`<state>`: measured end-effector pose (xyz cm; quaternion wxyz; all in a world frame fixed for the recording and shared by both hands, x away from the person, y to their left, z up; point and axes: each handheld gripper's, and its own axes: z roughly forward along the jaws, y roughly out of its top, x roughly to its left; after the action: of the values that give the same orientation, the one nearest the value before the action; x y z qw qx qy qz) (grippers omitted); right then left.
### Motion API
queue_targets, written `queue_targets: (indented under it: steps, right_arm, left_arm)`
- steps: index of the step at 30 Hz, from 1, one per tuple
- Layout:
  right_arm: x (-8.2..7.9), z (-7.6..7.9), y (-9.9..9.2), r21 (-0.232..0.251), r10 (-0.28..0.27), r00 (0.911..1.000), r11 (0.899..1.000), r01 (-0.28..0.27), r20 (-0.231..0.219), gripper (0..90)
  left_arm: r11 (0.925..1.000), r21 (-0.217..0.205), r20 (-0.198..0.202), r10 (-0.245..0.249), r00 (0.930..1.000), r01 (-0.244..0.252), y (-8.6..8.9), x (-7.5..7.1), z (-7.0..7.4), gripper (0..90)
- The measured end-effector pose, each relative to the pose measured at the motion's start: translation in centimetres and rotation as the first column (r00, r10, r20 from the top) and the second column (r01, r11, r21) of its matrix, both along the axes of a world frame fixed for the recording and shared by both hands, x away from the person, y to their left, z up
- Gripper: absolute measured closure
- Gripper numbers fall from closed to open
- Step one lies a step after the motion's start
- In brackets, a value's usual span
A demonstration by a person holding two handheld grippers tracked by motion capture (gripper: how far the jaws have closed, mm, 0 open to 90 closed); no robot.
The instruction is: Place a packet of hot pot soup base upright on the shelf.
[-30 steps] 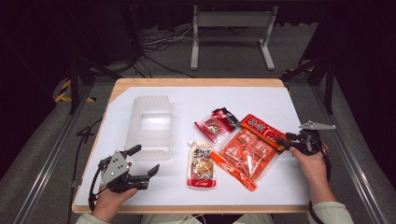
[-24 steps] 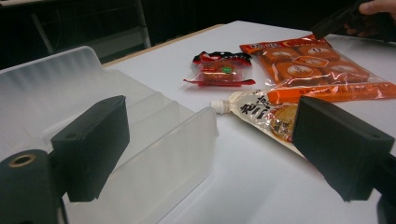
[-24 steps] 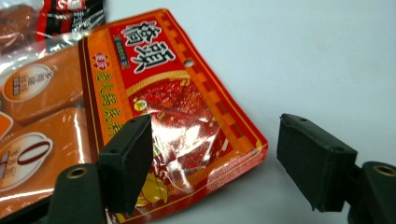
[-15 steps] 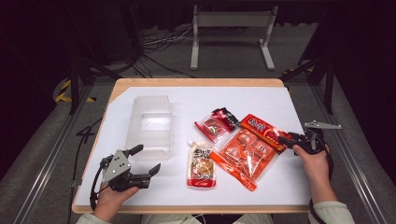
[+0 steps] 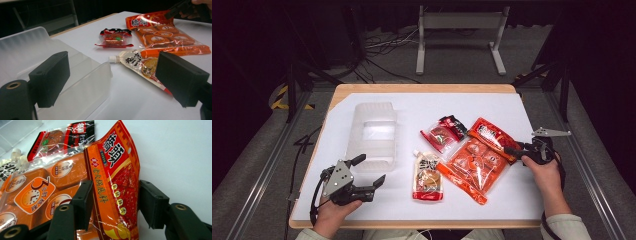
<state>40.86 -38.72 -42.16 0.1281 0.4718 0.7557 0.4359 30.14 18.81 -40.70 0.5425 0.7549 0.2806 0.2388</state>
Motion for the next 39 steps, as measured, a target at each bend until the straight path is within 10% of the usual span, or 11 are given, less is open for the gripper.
queue_targets:
  steps: [11, 17, 26, 29, 39]
  right_arm:
    - [0.6, -0.1, 1.5, -0.061, 0.14, 0.9893, 0.988, -0.142, -0.042, 55.5]
    - [1.1, -0.7, 2.0, -0.054, 0.107, 0.9931, 0.992, -0.11, -0.047, 61.7]
    - [1.2, -0.7, 1.6, -0.102, 0.009, 0.9998, 0.995, -0.01, -0.016, 86.0]
    - [1.1, -0.4, 1.4, -0.102, -0.009, 1.0, 0.995, 0.008, -0.005, 88.1]
    - [0.0, 2.2, 0.7, -0.048, 0.01, 0.9992, 0.999, -0.008, 0.038, 90.0]
  left_arm:
    - [0.9999, 0.009, -0.038, -0.012, 0.9992, 0.012, -0.3, 0.3, -0.3, 14.4]
    - [0.9974, -0.005, -0.106, -0.072, 0.9918, 0.072, -0.4, 0.9, -0.7, 18.1]
    - [0.9969, -0.022, -0.099, -0.078, 0.992, 0.076, -0.8, 0.8, -0.9, 19.7]
    - [0.9914, -0.068, -0.141, -0.121, 0.9826, 0.112, -0.8, 1.1, -1.2, 18.3]
    - [0.9916, -0.064, -0.128, -0.12, 0.9845, 0.112, -1.6, 1.0, -1.1, 9.3]
